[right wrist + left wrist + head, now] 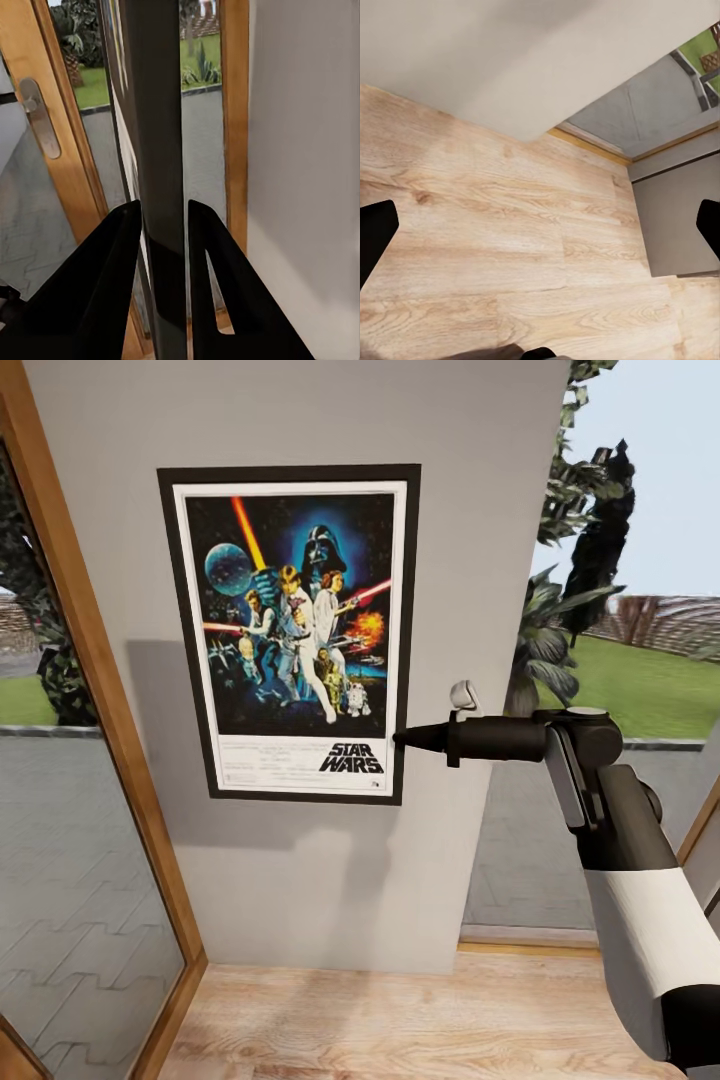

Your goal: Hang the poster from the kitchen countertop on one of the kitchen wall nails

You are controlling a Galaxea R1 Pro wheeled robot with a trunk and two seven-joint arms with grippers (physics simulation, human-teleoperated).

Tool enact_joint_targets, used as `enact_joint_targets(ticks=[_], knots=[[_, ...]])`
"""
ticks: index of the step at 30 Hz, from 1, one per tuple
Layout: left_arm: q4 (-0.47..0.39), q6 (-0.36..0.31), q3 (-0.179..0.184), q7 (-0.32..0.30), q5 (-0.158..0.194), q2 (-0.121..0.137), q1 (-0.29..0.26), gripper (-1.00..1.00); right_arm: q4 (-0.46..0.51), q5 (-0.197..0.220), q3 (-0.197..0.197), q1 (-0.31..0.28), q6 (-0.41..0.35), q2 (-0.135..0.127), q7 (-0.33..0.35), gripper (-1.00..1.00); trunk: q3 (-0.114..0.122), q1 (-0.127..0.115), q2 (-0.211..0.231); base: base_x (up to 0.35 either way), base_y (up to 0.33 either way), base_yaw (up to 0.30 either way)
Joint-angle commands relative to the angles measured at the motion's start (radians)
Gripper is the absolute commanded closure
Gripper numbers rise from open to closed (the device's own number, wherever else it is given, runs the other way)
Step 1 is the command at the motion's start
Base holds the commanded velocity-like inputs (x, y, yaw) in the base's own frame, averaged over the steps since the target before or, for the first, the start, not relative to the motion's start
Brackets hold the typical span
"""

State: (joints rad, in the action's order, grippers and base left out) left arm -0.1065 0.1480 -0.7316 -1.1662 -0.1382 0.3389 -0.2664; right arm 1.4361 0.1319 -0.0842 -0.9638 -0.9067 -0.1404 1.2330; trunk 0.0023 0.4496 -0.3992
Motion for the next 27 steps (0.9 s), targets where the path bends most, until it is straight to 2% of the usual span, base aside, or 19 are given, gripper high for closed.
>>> enact_joint_targets(ticks=[1, 27], knots=[[0.001, 0.010, -0.008, -0.001, -0.011, 0.000, 0.000, -1.00, 0.000, 0.006, -0.001, -0.001, -0.008, -0.001, 0.000, 1.00, 0.000, 0.000, -0.001, 0.000, 0.000, 0.000], [0.001, 0.010, -0.008, -0.001, -0.011, 0.006, 0.000, -1.00, 0.000, 0.006, 0.000, 0.000, -0.004, -0.001, 0.002, 1.00, 0.000, 0.000, -0.001, 0.000, 0.000, 0.000]])
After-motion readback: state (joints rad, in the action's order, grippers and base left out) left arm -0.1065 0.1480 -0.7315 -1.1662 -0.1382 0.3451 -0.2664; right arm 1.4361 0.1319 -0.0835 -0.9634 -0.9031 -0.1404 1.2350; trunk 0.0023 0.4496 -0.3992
